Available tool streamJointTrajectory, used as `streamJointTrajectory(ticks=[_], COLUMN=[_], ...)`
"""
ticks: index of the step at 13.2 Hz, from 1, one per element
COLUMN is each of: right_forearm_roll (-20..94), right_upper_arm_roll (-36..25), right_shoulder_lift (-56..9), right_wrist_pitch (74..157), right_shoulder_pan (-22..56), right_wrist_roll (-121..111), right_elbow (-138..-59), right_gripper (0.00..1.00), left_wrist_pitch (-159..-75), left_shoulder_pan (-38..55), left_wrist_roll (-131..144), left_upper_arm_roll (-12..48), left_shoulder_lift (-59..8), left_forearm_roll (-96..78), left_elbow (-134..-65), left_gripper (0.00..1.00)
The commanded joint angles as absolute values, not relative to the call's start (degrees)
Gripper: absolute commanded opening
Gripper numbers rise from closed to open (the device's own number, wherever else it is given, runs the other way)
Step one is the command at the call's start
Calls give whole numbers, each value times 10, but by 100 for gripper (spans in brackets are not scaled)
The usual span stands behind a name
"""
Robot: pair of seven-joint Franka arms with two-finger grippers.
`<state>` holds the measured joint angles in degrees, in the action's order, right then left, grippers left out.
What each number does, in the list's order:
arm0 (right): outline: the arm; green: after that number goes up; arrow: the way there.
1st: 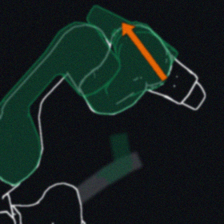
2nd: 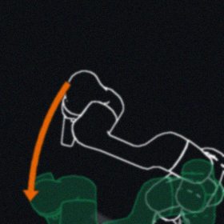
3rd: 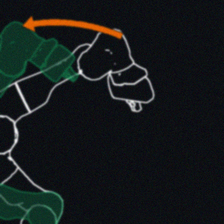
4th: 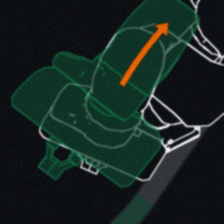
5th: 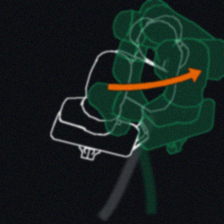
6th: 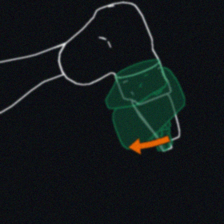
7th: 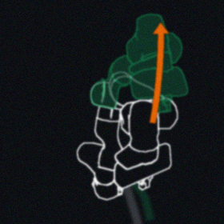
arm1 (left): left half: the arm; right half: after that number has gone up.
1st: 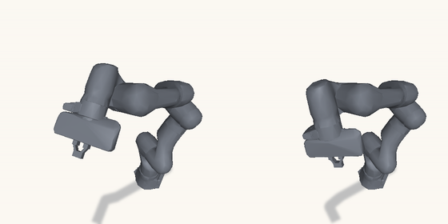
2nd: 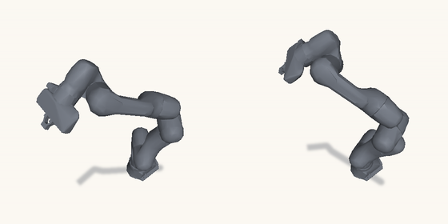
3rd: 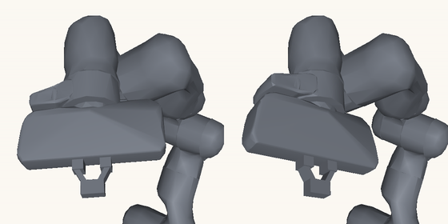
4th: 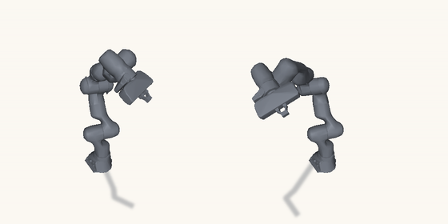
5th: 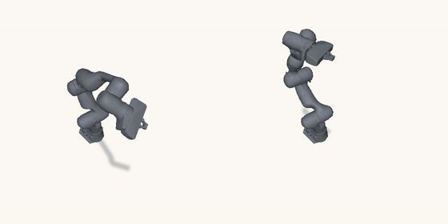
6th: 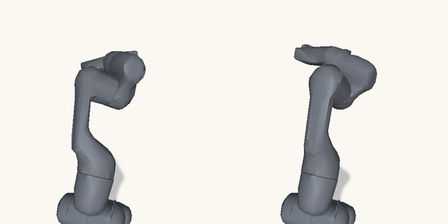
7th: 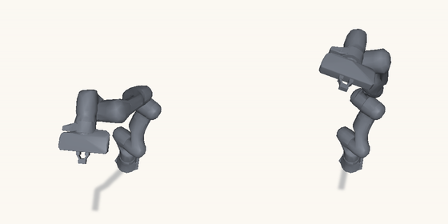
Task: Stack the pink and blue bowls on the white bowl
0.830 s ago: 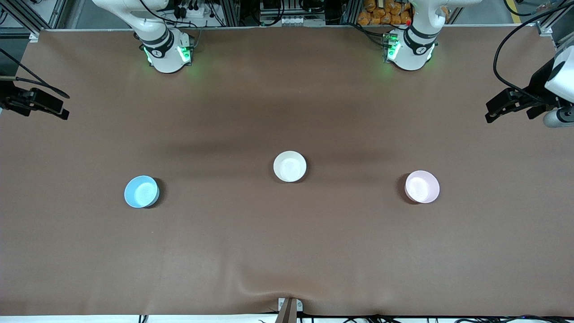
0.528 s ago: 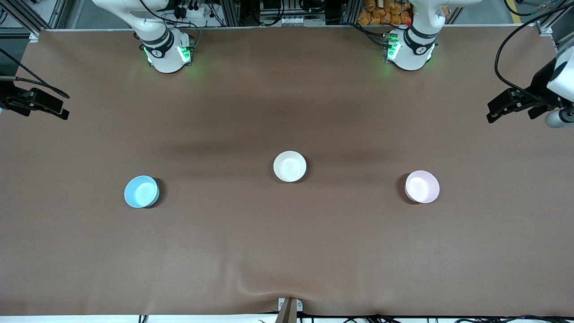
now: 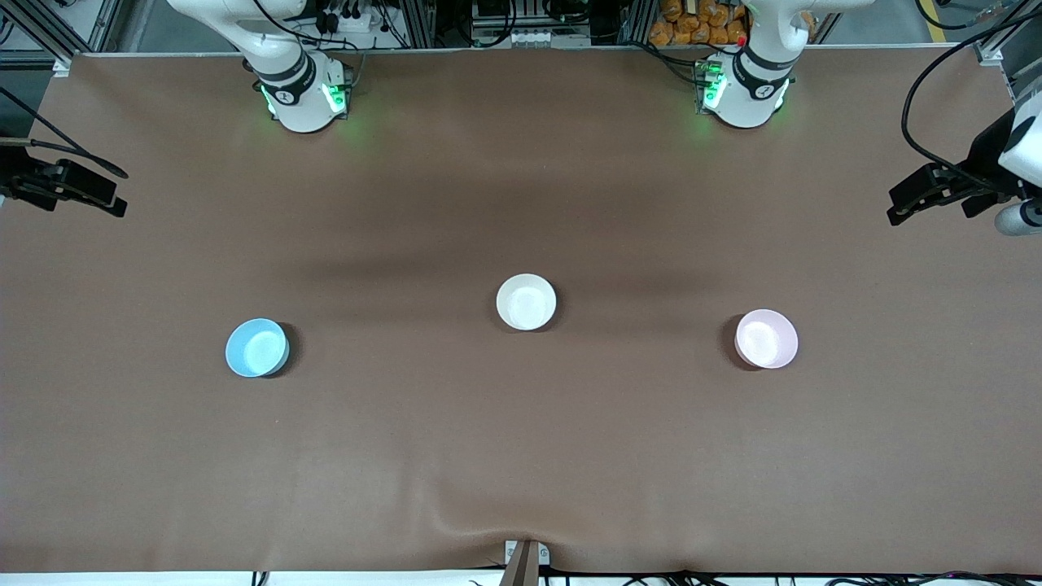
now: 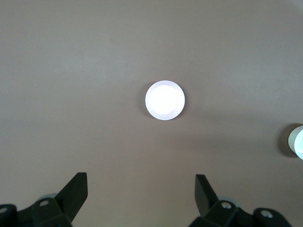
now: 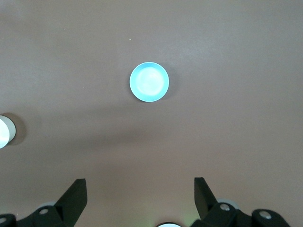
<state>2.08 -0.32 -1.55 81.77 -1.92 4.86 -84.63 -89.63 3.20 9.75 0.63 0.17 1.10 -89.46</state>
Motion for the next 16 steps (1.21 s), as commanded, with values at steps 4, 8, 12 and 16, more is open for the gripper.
streamJointTrajectory(ticks=[4,8,12,16], right_forearm_roll=[26,26,26,25], right_upper_arm_roll=[0,0,0,0], right_shoulder_lift=[-8,-9,-9,-9], right_wrist_pitch=[812,812,812,812], right_shoulder_pan=[-21,-21,-20,-20], right_wrist_roll=[57,57,56,56], right_elbow=[-847,-847,-847,-847], right_gripper=[100,100,100,100], left_wrist_pitch=[-893,-934,-1078,-1192], left_shoulder_pan=[29,26,9,8], left_wrist_roll=[84,84,83,81], left_upper_arm_roll=[8,8,9,9], left_shoulder_lift=[-14,-20,-23,-99], left_forearm_roll=[21,21,20,19], left_elbow=[-890,-918,-1046,-1089], left_gripper=[100,100,100,100])
